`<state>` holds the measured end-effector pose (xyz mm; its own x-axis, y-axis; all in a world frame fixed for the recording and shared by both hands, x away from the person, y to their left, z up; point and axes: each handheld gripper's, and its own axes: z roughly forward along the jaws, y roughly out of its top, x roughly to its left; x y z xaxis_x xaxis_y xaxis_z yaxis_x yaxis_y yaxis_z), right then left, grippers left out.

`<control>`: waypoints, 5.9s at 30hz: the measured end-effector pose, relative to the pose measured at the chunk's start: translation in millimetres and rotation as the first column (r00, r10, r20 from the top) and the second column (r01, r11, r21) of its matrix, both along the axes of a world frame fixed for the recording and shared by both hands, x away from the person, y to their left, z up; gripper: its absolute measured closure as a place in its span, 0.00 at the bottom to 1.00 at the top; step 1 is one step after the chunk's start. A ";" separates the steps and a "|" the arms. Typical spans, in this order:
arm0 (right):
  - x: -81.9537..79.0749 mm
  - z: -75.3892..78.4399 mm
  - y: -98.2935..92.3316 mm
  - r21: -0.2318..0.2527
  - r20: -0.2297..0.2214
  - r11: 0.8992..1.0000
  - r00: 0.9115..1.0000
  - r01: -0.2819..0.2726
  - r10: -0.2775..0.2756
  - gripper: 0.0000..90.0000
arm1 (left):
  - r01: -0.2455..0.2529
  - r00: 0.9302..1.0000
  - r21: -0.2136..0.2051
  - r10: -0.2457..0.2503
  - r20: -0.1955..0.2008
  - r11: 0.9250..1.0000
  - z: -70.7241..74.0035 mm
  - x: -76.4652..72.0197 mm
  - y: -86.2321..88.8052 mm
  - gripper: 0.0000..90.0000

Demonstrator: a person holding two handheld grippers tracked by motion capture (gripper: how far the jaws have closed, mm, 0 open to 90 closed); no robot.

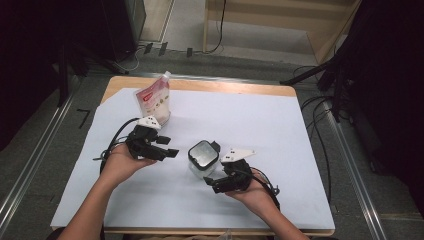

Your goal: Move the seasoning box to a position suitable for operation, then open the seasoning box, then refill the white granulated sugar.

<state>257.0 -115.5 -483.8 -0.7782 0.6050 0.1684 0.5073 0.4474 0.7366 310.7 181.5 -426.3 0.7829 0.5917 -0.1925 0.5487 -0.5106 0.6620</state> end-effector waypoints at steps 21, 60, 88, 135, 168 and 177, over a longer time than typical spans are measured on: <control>36.5 7.7 -30.6 0.055 0.022 0.994 0.995 0.097 -0.098 1.00 | 0.035 0.998 -0.020 -0.036 -0.055 0.999 -14.8 9.1 -10.2 0.88; 39.4 7.6 -15.6 0.034 0.036 0.997 0.997 0.073 -0.075 1.00 | 0.117 0.979 -0.001 -0.115 -0.170 0.993 -27.3 0.4 -34.6 0.99; 31.3 8.2 -19.3 0.027 0.011 0.994 0.994 0.108 -0.108 1.00 | 0.069 0.984 0.022 -0.064 -0.166 0.997 -33.7 9.7 -45.3 1.00; 12.8 23.1 -44.3 0.061 -0.029 0.990 0.992 0.127 -0.126 1.00 | 0.139 0.989 -0.022 -0.140 -0.056 0.990 -15.3 16.4 -30.2 0.64; 25.6 14.7 -45.3 0.032 -0.054 0.988 0.987 0.151 -0.149 1.00 | 0.231 0.972 -0.001 -0.230 -0.052 0.973 -27.2 12.0 -67.8 0.22; 25.2 14.2 -45.0 0.037 -0.057 0.986 0.986 0.161 -0.159 1.00 | 0.220 0.974 0.038 -0.218 -0.052 0.975 -35.6 12.2 -77.0 0.17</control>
<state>282.2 -160.6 -469.6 -0.6610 0.7127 0.2348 0.6092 0.3271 0.7224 322.9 104.5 -462.0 0.8852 0.4150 -0.2103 0.4500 -0.6492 0.6132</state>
